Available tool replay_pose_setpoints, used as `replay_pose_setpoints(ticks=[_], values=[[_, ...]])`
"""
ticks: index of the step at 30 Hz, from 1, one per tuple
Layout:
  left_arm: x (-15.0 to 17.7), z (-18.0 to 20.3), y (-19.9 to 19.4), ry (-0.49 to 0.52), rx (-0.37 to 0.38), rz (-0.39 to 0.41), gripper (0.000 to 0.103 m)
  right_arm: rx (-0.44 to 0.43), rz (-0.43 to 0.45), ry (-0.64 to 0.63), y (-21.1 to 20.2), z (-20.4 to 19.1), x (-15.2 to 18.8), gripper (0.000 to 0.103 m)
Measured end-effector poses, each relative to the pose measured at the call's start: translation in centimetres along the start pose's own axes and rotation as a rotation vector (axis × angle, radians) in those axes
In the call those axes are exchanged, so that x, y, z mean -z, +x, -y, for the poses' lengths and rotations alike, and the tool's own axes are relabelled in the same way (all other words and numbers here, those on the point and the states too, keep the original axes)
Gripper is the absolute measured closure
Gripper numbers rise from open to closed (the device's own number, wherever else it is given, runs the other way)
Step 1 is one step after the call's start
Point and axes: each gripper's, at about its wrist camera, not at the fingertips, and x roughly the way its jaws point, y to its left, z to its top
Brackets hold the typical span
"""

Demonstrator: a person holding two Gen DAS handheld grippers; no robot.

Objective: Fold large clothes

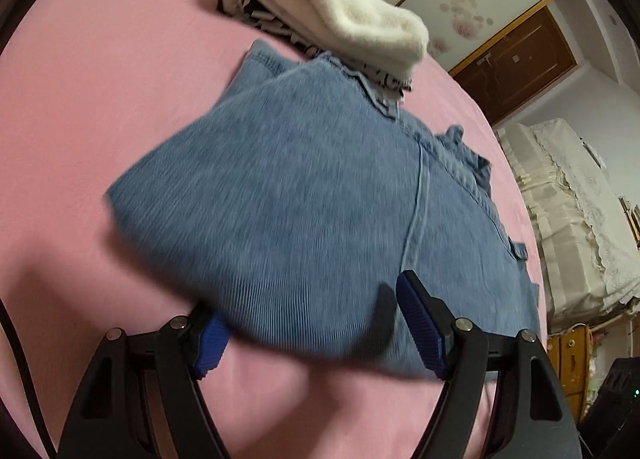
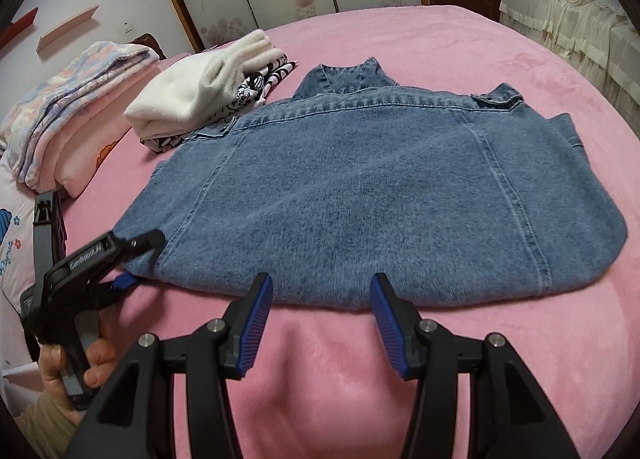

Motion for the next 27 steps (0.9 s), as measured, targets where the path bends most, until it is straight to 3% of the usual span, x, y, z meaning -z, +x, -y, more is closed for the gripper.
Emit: replay_pose_setpoints(ticks=[6,7,8,10,13,15,19,21,22,25,27], values=[[-2.9,0.7,2.5,-0.034,-0.012,0.028,0.028,0.017,0.032,-0.024,1.8,0.1,-2.4,0.052],[-3.2,0.9,2.5,-0.044,-0.017,0.039,0.034,0.024,0.047,-0.03,1.9,0.0,-3.0,0.053],[-3.3,0.9,2.3,-0.056,-0.033,0.054,0.048,0.038,0.067,-0.045,2.2,-0.1,-3.7,0.053],[-3.4,1.2,1.8,-0.052,-0.062,0.077,0.072,0.069,0.086,-0.089,3.0,-0.6,-4.8,0.067],[-3.3,2.1,0.5,-0.034,-0.056,0.119,0.081,0.109,0.039,-0.139,5.7,-1.0,-5.6,0.093],[-3.2,4.0,-0.6,0.032,-0.087,0.166,0.082,0.14,-0.032,-0.165,8.3,-1.0,-5.1,0.095],[-2.1,8.7,-3.2,0.188,-0.129,0.259,0.083,0.14,-0.014,-0.162,8.2,-0.8,-4.5,0.096],[-1.7,11.9,-4.7,0.285,-0.12,0.312,0.086,0.086,-0.017,-0.109,7.8,0.3,-4.5,0.095],[-1.4,13.6,-5.2,0.337,-0.104,0.335,0.093,0.051,-0.022,-0.075,7.5,1.0,-4.6,0.095],[-0.9,19.3,-5.3,0.482,-0.106,0.363,0.093,-0.028,-0.038,0.02,6.2,2.9,-4.7,0.096],[-0.7,22.6,-4.6,0.534,-0.061,0.358,0.093,-0.039,-0.02,0.076,4.5,4.7,-4.4,0.096]])
